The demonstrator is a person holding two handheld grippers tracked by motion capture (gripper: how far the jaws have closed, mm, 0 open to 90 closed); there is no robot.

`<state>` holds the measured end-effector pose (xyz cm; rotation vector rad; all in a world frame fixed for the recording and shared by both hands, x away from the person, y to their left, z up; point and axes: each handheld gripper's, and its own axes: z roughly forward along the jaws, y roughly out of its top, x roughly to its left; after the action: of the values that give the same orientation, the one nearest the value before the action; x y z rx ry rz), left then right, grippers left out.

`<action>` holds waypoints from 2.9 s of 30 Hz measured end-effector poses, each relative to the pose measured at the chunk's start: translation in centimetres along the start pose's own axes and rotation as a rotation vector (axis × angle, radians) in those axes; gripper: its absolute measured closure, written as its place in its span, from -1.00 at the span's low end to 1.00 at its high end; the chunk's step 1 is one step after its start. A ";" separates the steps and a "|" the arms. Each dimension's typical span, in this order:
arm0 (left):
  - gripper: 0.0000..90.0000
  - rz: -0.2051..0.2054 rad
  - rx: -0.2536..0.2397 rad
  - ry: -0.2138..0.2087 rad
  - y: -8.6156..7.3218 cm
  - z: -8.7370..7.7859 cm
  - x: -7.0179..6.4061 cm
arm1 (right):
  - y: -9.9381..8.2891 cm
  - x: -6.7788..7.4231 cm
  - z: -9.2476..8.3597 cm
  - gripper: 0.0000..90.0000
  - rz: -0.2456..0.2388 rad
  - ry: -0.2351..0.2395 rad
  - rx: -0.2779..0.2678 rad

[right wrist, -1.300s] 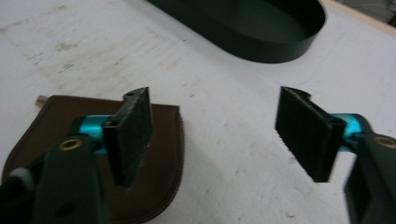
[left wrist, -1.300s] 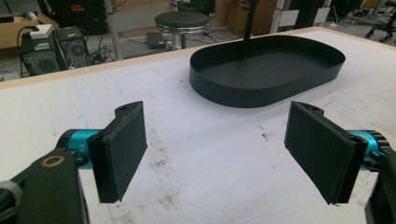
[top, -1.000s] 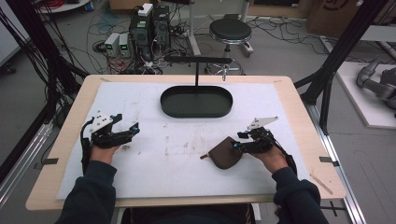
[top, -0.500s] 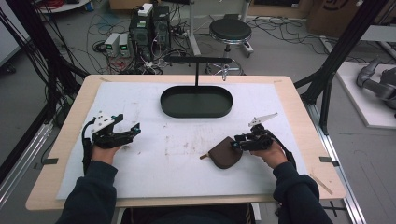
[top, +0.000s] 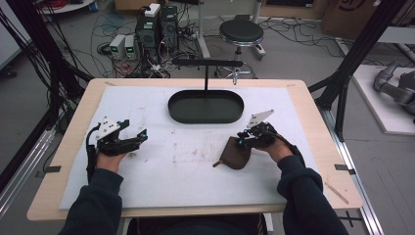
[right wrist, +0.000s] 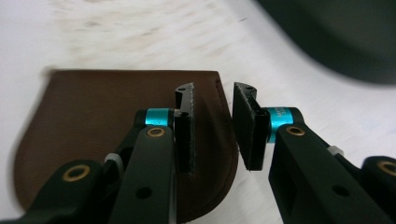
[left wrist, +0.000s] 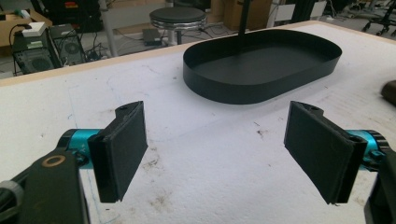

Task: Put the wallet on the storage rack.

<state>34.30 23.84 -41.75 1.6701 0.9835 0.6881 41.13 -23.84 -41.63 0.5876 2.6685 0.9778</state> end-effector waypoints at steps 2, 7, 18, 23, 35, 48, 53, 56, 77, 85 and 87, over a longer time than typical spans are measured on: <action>-0.53 -0.001 -0.003 0.000 0.0 0.0 0.0 | 0.7 0.2 0.4 0.57 -0.056 -0.109 0.002; -0.53 0.000 -0.002 -0.001 0.0 -0.1 0.0 | 1.3 0.7 -0.4 0.30 0.075 -0.278 -0.044; -0.53 0.003 -0.006 0.006 0.1 -0.3 0.0 | -1.1 3.1 -1.4 -0.08 0.334 -0.258 -0.016; -0.53 0.001 -0.007 0.005 0.1 -0.2 -0.1 | -1.6 2.6 -1.1 0.07 0.359 -0.203 -0.019; -0.53 -0.002 -0.007 0.013 0.0 -0.3 0.1 | -0.8 1.6 -2.7 0.33 -0.006 -0.361 0.171; -0.53 0.003 -0.003 0.010 0.0 -0.3 0.0 | 1.3 4.3 -0.3 -0.32 0.302 -0.342 -0.010; -0.53 0.002 -0.003 0.012 0.0 -0.3 0.0 | 2.5 5.9 2.2 -0.31 0.216 -0.369 0.079; -0.53 0.000 -0.004 0.014 0.0 -0.4 0.1 | 2.3 6.2 2.3 -0.25 0.117 -0.393 0.125; -0.53 0.000 -0.003 0.012 0.0 -0.3 0.0 | -1.1 5.5 -0.3 -0.58 0.059 -0.455 0.099; -0.53 0.000 -0.004 0.011 0.0 -0.3 0.1 | -1.7 4.2 0.7 -0.60 0.070 -0.448 0.146; -0.53 0.000 -0.004 0.011 0.0 -0.3 0.0 | -1.7 4.2 0.7 -0.54 0.092 -0.446 0.144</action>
<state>34.06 24.00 -41.67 1.6649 0.9892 0.6995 37.09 -22.76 -43.65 0.8532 2.3378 0.5897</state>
